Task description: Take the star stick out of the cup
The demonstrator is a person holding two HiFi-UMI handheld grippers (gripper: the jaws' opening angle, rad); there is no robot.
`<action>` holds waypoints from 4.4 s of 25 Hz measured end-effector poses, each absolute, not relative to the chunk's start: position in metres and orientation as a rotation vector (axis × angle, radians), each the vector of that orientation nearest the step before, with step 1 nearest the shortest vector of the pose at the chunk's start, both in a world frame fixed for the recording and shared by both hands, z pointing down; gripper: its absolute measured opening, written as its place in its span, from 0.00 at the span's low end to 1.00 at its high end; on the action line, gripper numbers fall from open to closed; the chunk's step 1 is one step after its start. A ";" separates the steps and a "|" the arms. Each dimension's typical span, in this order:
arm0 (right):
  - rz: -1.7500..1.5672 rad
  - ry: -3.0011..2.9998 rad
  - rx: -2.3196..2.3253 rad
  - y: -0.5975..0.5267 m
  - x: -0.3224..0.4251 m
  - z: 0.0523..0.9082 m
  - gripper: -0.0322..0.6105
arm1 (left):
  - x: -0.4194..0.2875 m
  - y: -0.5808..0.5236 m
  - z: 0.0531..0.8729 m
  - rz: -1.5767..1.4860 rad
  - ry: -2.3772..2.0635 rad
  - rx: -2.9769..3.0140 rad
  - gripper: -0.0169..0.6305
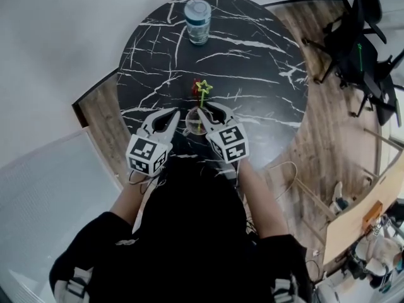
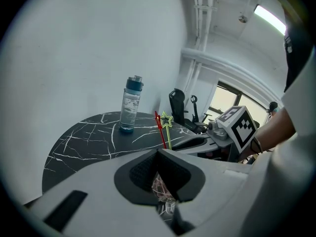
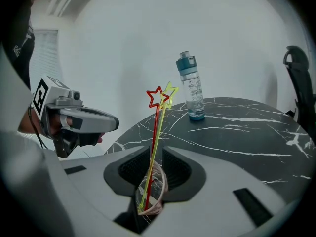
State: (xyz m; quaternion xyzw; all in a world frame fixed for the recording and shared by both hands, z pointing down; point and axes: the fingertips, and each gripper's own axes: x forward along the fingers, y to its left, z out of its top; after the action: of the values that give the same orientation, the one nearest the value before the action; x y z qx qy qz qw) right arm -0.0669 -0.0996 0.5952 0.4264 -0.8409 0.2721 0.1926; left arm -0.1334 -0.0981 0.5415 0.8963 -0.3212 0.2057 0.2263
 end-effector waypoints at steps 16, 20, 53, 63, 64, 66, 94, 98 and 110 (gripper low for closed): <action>0.872 -2.388 1.233 -0.100 -0.064 0.599 0.08 | -0.135 -0.094 0.537 0.566 -0.923 2.460 0.02; 0.874 -2.389 1.249 -0.099 -0.061 0.598 0.08 | -0.132 -0.090 0.538 0.567 -0.915 2.466 0.02; 0.937 -2.443 1.320 -0.090 -0.048 0.583 0.07 | -0.121 -0.082 0.531 0.577 -0.903 2.488 0.02; 0.875 -2.533 1.334 -0.084 -0.041 0.548 0.07 | -0.112 -0.074 0.520 0.571 -0.924 2.502 0.02; 0.865 -2.546 1.333 -0.084 -0.040 0.544 0.07 | -0.111 -0.074 0.519 0.568 -0.930 2.504 0.02; 0.850 -2.567 1.332 -0.082 -0.038 0.537 0.07 | -0.109 -0.072 0.517 0.562 -0.944 2.504 0.02; 0.678 -2.627 1.354 -0.030 0.050 0.478 0.07 | -0.049 -0.021 0.491 0.554 -1.029 2.521 0.02; 0.683 -2.599 1.346 -0.020 0.061 0.484 0.06 | -0.038 -0.012 0.496 0.550 -1.019 2.510 0.02; 0.783 -2.411 1.210 0.008 0.067 0.546 0.07 | -0.029 0.019 0.536 0.587 -1.006 2.410 0.02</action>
State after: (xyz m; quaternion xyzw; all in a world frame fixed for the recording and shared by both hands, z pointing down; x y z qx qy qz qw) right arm 0.0665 0.0077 0.5458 0.4248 -0.8466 0.2747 0.1655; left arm -0.0290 0.0189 0.5362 0.8762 -0.3656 0.2133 0.2304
